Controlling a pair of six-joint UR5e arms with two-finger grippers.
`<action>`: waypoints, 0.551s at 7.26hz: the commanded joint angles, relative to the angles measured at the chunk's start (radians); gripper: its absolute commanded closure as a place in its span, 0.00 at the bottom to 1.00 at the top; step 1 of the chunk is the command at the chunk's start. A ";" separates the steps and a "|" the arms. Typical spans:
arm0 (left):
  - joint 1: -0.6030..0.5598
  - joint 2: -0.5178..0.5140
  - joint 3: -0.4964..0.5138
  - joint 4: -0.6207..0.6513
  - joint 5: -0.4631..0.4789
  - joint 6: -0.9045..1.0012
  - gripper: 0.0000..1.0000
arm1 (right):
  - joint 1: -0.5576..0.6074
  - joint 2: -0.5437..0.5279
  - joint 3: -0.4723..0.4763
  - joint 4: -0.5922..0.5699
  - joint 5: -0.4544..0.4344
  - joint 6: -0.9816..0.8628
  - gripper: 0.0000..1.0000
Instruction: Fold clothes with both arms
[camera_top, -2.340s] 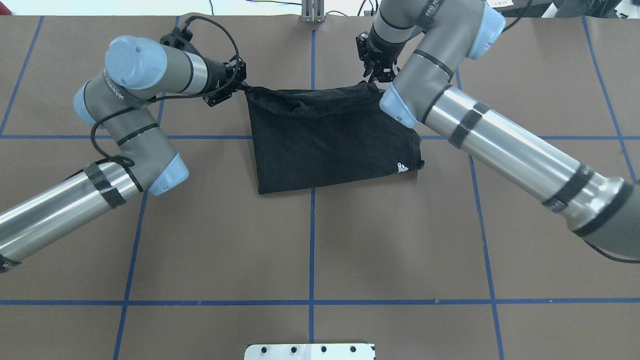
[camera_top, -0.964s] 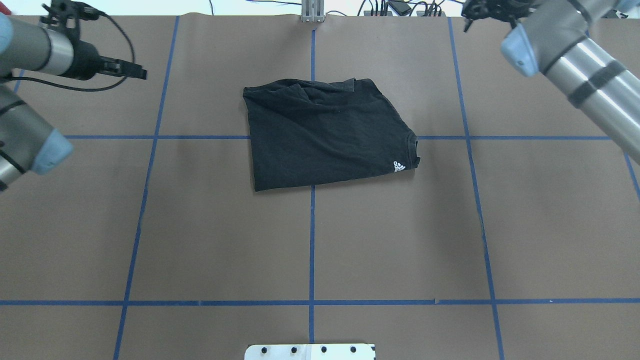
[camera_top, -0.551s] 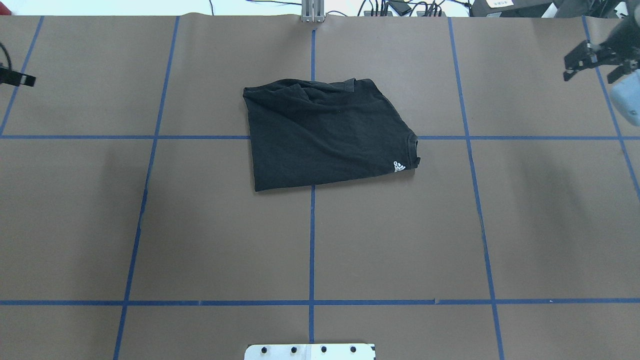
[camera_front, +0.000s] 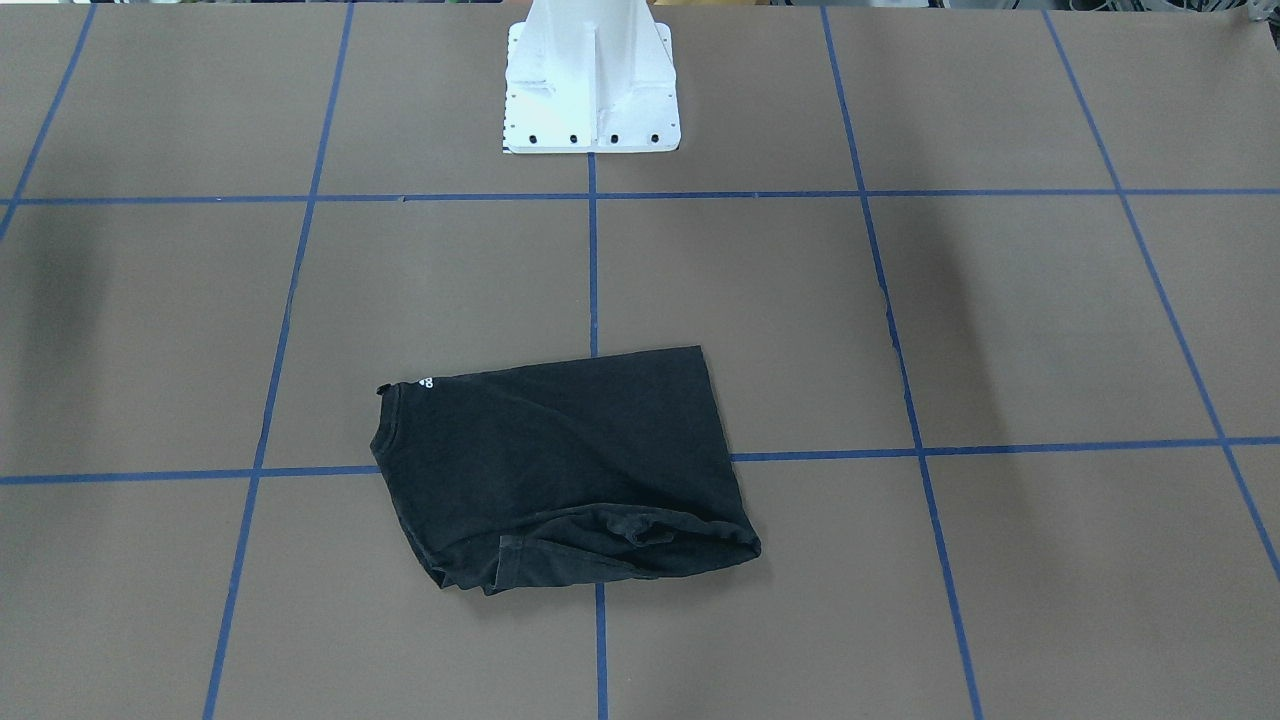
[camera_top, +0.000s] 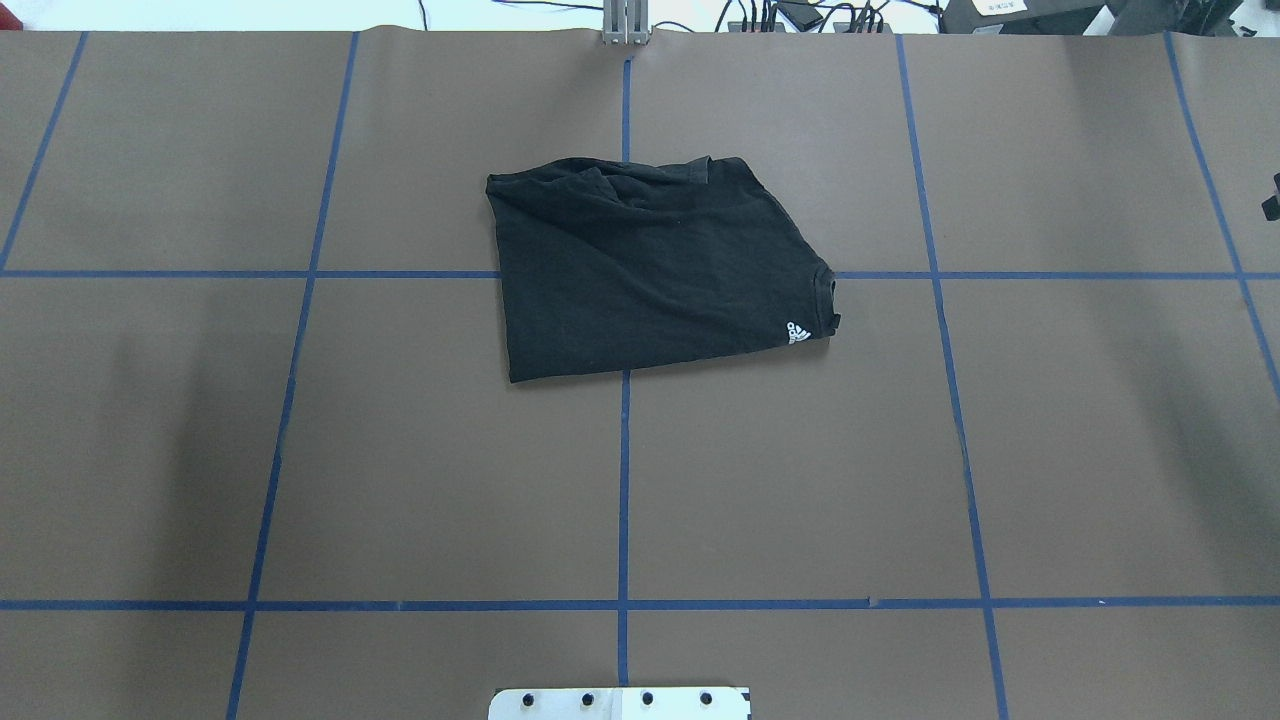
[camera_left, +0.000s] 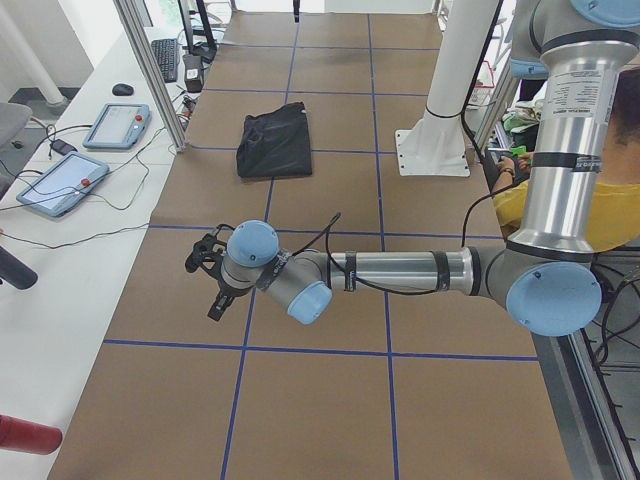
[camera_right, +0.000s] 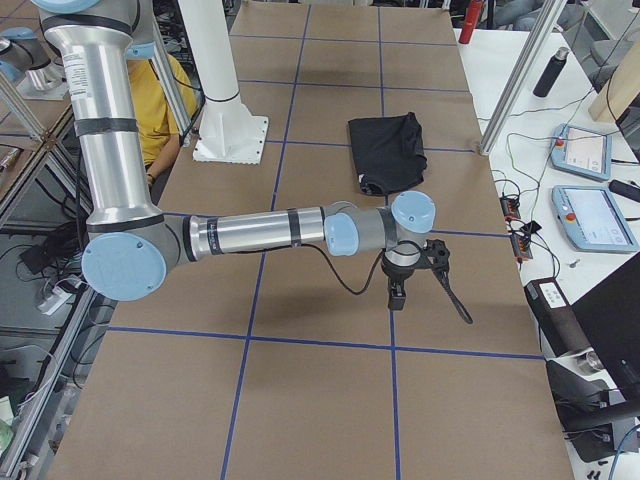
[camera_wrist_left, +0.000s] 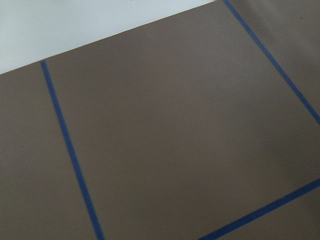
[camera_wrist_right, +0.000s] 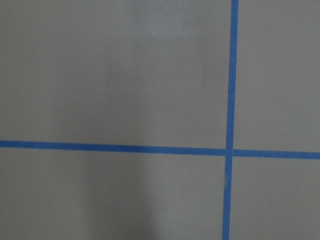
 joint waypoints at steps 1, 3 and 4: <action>0.058 -0.013 -0.103 0.224 0.059 0.008 0.00 | 0.069 -0.038 0.047 -0.011 0.063 -0.014 0.00; 0.066 -0.010 -0.144 0.258 0.120 0.072 0.00 | 0.028 -0.031 0.051 -0.012 0.014 -0.028 0.00; 0.059 -0.015 -0.161 0.389 0.121 0.119 0.00 | 0.012 -0.026 0.041 -0.013 0.013 -0.046 0.00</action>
